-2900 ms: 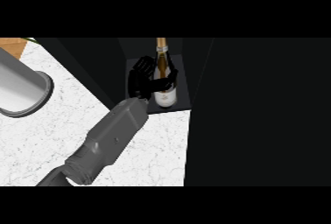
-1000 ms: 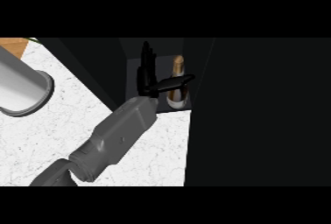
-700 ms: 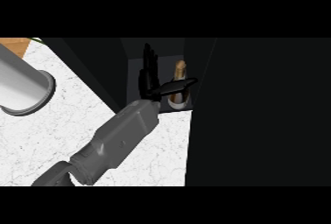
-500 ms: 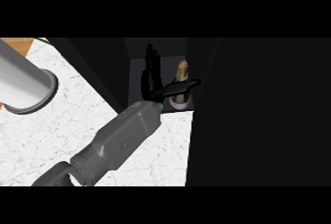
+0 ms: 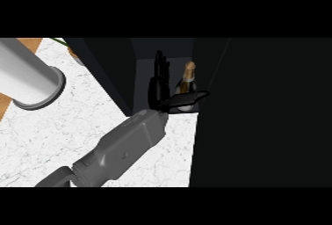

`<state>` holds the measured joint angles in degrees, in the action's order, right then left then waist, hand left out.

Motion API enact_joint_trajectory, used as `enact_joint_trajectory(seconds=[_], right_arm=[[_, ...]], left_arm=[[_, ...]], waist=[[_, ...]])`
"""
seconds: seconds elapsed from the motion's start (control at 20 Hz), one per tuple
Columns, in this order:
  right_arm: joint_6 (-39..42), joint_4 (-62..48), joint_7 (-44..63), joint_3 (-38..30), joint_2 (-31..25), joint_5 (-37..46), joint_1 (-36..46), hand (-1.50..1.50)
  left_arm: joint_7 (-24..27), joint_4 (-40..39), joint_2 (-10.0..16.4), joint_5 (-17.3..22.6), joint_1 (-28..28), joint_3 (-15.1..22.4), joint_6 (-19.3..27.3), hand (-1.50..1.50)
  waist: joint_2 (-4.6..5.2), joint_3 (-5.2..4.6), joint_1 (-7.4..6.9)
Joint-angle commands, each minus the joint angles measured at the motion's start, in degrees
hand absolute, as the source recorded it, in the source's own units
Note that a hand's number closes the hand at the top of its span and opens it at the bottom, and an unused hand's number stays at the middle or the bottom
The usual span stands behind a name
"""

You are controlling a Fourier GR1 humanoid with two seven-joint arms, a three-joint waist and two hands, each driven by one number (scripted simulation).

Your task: Pick up the wine, place it into the cabinet and close the cabinet

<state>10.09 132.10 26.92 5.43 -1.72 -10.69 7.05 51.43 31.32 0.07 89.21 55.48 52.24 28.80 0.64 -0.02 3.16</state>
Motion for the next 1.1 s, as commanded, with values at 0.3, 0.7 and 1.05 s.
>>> enact_joint_trajectory(seconds=[0.3,0.7,1.05], right_arm=[[-2.7,3.1,2.5,2.3,0.9,3.9,-1.4,-1.50],[-1.9,0.7,-0.3,0.3,0.7,2.7,-1.8,-1.50],[0.1,6.2,2.3,-2.6,-2.0,-1.5,-5.7,-1.50]], left_arm=[[2.8,4.2,-0.1,-4.7,-4.8,1.2,0.7,-1.50],[1.0,14.0,2.6,-13.0,-10.7,-2.2,3.2,-1.50],[-0.8,28.9,7.1,-20.8,-20.4,0.0,5.0,-1.50]], waist=[[-0.56,0.00,-2.22],[-0.72,0.03,-3.19],[-0.82,0.05,-3.15]])
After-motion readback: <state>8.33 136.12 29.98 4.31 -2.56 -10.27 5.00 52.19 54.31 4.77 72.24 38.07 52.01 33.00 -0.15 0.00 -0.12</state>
